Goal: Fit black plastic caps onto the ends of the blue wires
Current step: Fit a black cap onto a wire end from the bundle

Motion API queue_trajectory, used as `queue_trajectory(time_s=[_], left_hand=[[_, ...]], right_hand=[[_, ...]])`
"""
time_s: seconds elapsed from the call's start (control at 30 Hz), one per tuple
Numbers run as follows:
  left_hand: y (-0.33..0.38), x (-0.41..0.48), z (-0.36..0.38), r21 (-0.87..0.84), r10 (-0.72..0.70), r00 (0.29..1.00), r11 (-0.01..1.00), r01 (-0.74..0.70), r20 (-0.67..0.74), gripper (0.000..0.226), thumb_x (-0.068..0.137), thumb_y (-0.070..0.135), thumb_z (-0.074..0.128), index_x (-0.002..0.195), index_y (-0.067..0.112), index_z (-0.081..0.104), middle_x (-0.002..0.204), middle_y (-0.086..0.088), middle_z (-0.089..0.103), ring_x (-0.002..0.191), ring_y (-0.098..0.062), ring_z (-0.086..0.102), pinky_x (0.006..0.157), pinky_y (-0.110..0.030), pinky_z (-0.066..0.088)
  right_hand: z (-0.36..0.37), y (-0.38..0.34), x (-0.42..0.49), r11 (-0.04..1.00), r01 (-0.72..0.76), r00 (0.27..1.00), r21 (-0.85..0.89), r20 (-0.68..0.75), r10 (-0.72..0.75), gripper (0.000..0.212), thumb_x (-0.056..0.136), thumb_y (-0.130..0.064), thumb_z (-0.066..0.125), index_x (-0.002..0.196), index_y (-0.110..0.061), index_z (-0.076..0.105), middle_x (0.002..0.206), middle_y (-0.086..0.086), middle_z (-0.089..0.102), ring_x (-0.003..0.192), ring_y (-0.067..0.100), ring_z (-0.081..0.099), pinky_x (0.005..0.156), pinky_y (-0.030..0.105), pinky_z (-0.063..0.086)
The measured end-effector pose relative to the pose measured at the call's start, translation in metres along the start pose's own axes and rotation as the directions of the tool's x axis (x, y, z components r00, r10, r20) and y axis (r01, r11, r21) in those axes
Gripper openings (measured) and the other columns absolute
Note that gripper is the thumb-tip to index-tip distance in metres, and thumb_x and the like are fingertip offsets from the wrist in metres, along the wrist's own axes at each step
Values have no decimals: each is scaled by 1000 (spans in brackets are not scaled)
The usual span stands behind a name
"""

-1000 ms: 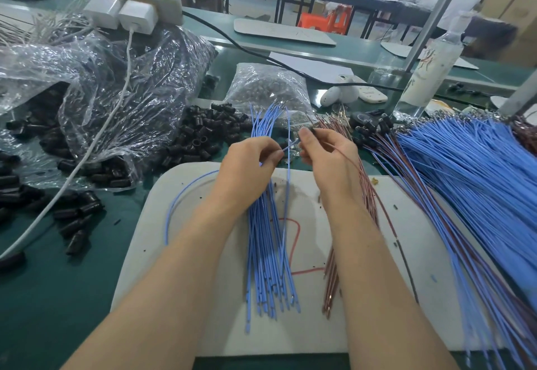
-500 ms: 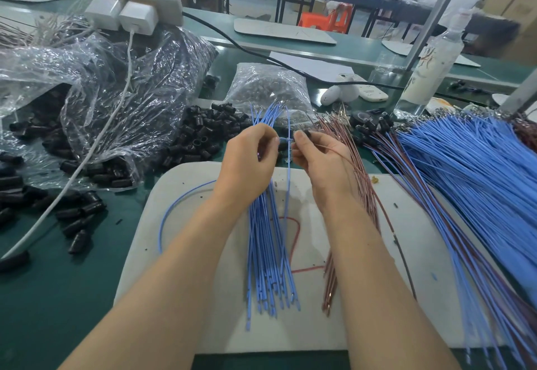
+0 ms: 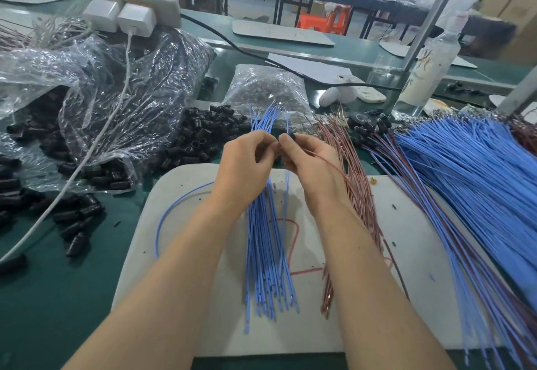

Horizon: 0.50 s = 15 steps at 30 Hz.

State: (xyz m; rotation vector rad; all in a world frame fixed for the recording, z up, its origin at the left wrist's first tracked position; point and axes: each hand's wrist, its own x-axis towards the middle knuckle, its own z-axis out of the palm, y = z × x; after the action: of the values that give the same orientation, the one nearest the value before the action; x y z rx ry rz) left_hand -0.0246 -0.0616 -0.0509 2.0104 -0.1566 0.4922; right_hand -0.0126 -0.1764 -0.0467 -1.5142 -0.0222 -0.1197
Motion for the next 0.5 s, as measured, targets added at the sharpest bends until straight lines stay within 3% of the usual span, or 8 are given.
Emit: queue_trajectory(time_s=[0.23,0.4,0.5], left_hand=[[-7,2,-3,94,-34,998,995,28,59,8,91,18,60,88,14,66,78,6,68,79,-15,63,78,-31,50],[-4,1,-1,58,-18,999,998,15,43,13,90,10,55,84,15,65,74,4,68,75,-17,64,73,-33,50],[-6,2,0,30,-34,997,999,33,62,11,89,12,56,90,15,67,79,5,69,80,-15,65,77,-29,51]], right_hand=[[-12,-6,5,993,6,985,115,-169,14,14,87,-15,68,74,-19,65,56,-11,64,54,1,55,59,15,49],[-1,-3,-5,994,21,996,-109,85,-11,12,89,-15,65,78,-18,68,64,-8,69,62,-1,62,61,13,49],[-2,-6,-5,994,41,996,-102,82,-32,15,90,-10,63,77,-16,68,62,-9,69,61,-1,64,58,10,48]])
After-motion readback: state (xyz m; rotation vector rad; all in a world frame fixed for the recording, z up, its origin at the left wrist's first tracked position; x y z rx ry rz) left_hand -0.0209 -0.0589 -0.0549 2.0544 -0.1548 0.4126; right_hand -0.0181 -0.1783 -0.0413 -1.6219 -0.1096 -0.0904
